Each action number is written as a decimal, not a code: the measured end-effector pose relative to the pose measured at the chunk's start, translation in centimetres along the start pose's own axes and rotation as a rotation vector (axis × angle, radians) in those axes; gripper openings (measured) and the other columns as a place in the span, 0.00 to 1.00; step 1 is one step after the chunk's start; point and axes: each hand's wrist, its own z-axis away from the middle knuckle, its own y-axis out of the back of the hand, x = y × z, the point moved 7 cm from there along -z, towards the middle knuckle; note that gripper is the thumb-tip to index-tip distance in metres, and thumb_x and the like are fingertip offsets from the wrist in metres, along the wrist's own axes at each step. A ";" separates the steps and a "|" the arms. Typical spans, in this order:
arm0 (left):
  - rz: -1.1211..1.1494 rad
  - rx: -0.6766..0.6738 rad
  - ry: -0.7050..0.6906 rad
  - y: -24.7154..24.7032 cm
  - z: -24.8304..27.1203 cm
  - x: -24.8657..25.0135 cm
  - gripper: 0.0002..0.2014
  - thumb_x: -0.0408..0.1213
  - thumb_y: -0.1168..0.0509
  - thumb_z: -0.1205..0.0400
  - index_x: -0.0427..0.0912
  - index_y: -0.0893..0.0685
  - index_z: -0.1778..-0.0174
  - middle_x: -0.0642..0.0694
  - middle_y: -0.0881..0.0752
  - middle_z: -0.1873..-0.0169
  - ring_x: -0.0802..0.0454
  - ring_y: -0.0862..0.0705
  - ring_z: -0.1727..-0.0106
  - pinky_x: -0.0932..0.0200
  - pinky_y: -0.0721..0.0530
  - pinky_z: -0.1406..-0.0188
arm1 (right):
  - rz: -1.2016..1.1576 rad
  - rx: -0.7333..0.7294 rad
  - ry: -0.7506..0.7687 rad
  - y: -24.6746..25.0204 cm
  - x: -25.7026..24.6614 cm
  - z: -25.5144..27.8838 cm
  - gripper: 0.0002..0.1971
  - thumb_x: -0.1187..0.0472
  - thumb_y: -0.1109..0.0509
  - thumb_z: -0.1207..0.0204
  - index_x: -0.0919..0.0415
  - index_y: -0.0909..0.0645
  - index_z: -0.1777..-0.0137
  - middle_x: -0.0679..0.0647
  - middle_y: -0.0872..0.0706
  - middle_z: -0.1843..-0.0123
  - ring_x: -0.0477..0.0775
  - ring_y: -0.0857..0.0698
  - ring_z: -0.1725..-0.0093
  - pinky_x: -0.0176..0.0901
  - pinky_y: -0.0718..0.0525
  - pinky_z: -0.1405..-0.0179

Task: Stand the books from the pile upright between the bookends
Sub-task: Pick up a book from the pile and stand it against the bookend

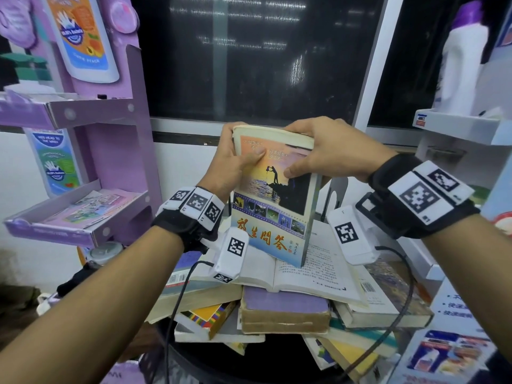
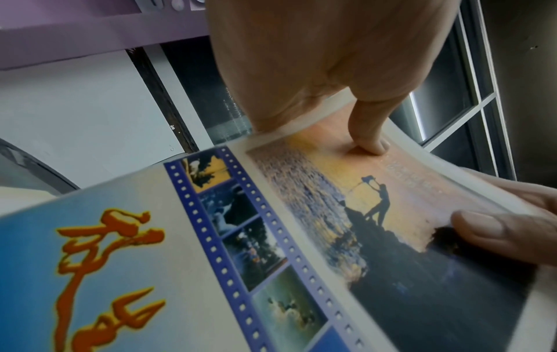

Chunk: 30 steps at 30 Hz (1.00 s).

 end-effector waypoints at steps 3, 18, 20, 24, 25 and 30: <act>0.032 -0.006 0.017 0.2 0.1 -0.4 0.21 0.29 0.33 0.19 0.46 0.34 0.34 0.37 0.15 0.42 0.44 0.11 0.47 0.52 0.12 0.55 | -0.002 0.017 -0.002 -0.2 0.0 -0.2 0.27 0.59 0.19 0.31 0.47 0.23 0.32 0.50 0.13 0.46 0.51 0.11 0.53 0.49 0.08 0.63; 0.003 0.021 0.030 0.8 -0.9 -0.8 0.20 0.30 0.33 0.19 0.44 0.33 0.36 0.38 0.15 0.41 0.43 0.12 0.44 0.51 0.12 0.51 | -0.185 -0.067 -0.059 -0.4 1.2 -1.3 0.16 0.63 0.24 0.25 0.50 0.19 0.40 0.53 0.09 0.52 0.54 0.07 0.58 0.55 0.08 0.65; -0.047 -0.003 0.041 0.7 -1.4 -0.5 0.19 0.31 0.33 0.19 0.44 0.32 0.36 0.41 0.14 0.43 0.47 0.11 0.46 0.55 0.12 0.53 | -0.162 -0.047 -0.049 -0.1 1.3 -1.7 0.14 0.63 0.25 0.24 0.50 0.19 0.41 0.53 0.10 0.51 0.54 0.08 0.58 0.55 0.08 0.66; -0.190 -0.026 0.114 1.3 -2.7 -0.3 0.21 0.38 0.33 0.18 0.46 0.32 0.31 0.46 0.15 0.42 0.50 0.14 0.43 0.57 0.14 0.54 | -0.176 0.003 -0.066 0.1 2.1 -2.8 0.12 0.64 0.26 0.24 0.51 0.19 0.43 0.54 0.10 0.52 0.54 0.08 0.59 0.54 0.09 0.67; -0.233 -0.011 0.123 1.7 -3.0 -0.4 0.21 0.40 0.34 0.17 0.47 0.32 0.30 0.47 0.15 0.41 0.50 0.16 0.40 0.55 0.16 0.48 | -0.177 0.025 -0.071 0.2 2.3 -3.2 0.12 0.65 0.26 0.24 0.52 0.18 0.43 0.54 0.10 0.52 0.54 0.08 0.60 0.53 0.09 0.68; -0.347 0.138 0.171 5.2 -4.3 -3.6 0.21 0.40 0.35 0.16 0.46 0.29 0.27 0.53 0.17 0.45 0.52 0.20 0.39 0.54 0.26 0.41 | -0.169 0.156 -0.113 0.8 3.7 -5.7 0.13 0.65 0.27 0.23 0.55 0.20 0.41 0.56 0.11 0.51 0.56 0.08 0.60 0.50 0.09 0.70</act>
